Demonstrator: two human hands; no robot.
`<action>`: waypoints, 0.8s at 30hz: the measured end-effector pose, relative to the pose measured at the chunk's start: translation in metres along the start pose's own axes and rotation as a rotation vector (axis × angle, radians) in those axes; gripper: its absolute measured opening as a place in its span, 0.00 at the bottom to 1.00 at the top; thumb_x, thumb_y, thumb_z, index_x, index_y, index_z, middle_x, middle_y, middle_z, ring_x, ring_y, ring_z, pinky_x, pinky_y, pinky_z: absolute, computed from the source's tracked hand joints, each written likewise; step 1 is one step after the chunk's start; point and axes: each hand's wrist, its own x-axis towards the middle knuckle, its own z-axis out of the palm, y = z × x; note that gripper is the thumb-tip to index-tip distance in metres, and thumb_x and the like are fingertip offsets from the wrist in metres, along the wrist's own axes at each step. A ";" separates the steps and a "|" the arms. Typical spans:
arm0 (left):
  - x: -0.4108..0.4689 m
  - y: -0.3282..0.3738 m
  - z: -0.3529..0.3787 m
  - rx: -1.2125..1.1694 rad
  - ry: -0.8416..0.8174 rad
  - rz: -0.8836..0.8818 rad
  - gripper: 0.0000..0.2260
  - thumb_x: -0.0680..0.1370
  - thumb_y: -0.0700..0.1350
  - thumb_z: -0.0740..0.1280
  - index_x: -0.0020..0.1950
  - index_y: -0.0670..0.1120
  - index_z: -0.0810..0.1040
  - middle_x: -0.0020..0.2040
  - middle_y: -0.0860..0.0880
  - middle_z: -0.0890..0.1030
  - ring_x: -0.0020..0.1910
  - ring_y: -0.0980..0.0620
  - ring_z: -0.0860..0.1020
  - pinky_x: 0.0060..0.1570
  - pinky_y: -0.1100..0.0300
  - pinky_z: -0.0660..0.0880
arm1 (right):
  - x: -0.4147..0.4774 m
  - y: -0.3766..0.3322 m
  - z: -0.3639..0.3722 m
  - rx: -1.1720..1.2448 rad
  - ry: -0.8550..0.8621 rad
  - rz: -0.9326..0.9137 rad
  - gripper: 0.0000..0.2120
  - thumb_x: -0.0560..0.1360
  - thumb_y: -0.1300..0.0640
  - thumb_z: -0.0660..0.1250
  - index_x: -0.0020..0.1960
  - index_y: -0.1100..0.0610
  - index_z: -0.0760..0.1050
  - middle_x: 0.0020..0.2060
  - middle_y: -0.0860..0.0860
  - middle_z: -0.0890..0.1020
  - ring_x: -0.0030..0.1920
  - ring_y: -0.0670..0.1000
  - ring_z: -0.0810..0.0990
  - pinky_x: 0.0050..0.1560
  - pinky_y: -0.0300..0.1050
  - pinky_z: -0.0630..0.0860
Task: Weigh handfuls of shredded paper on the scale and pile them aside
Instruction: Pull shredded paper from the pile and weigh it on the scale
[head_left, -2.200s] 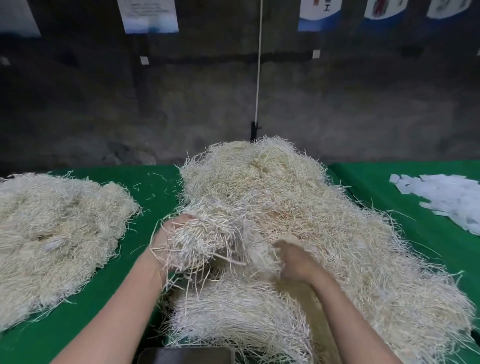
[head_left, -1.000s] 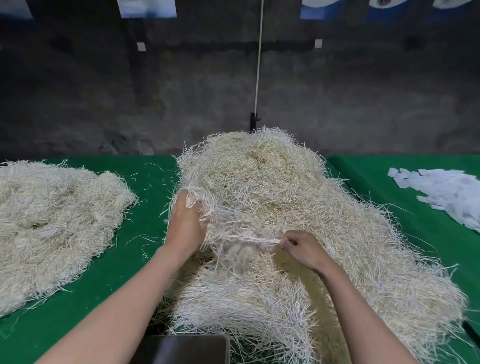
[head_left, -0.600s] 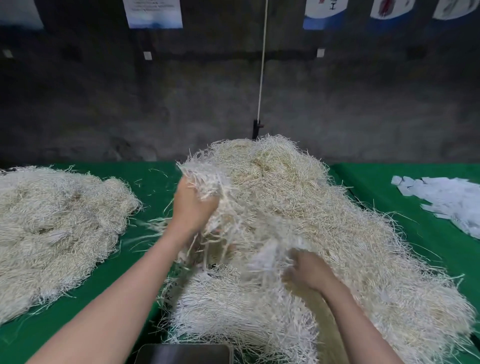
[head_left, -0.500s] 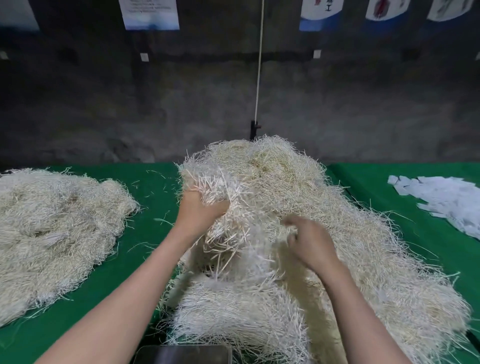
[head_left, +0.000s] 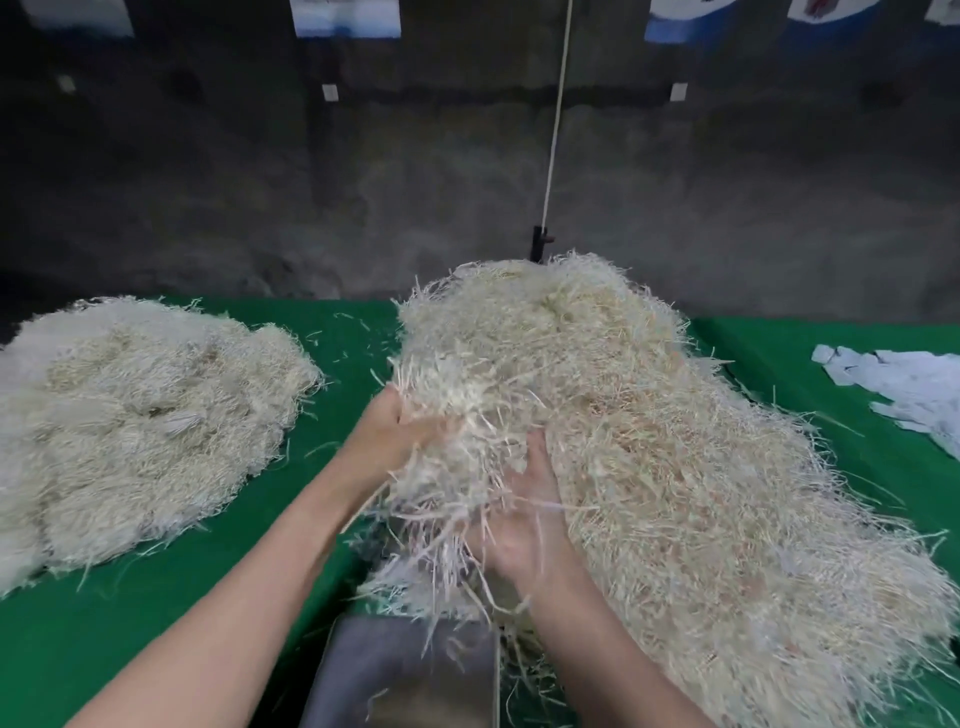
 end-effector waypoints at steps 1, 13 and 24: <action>-0.005 -0.015 -0.004 0.050 -0.020 -0.031 0.25 0.73 0.48 0.69 0.64 0.35 0.68 0.61 0.39 0.74 0.58 0.44 0.74 0.46 0.69 0.73 | -0.006 0.012 -0.005 0.022 -0.002 0.006 0.34 0.66 0.37 0.69 0.54 0.66 0.79 0.49 0.70 0.80 0.47 0.69 0.81 0.48 0.66 0.78; -0.109 -0.153 -0.017 -0.119 0.346 -0.040 0.11 0.77 0.34 0.61 0.35 0.42 0.74 0.31 0.49 0.78 0.32 0.55 0.74 0.33 0.66 0.71 | -0.024 0.089 -0.058 -0.979 0.400 -0.042 0.42 0.70 0.62 0.71 0.77 0.52 0.52 0.72 0.57 0.63 0.57 0.50 0.77 0.48 0.44 0.77; -0.105 -0.169 -0.049 -0.112 0.271 -0.095 0.15 0.78 0.39 0.64 0.56 0.59 0.75 0.58 0.51 0.79 0.56 0.46 0.77 0.54 0.55 0.75 | -0.038 0.105 -0.093 -1.554 0.221 -0.032 0.27 0.68 0.59 0.73 0.58 0.38 0.65 0.68 0.48 0.65 0.41 0.43 0.79 0.45 0.42 0.79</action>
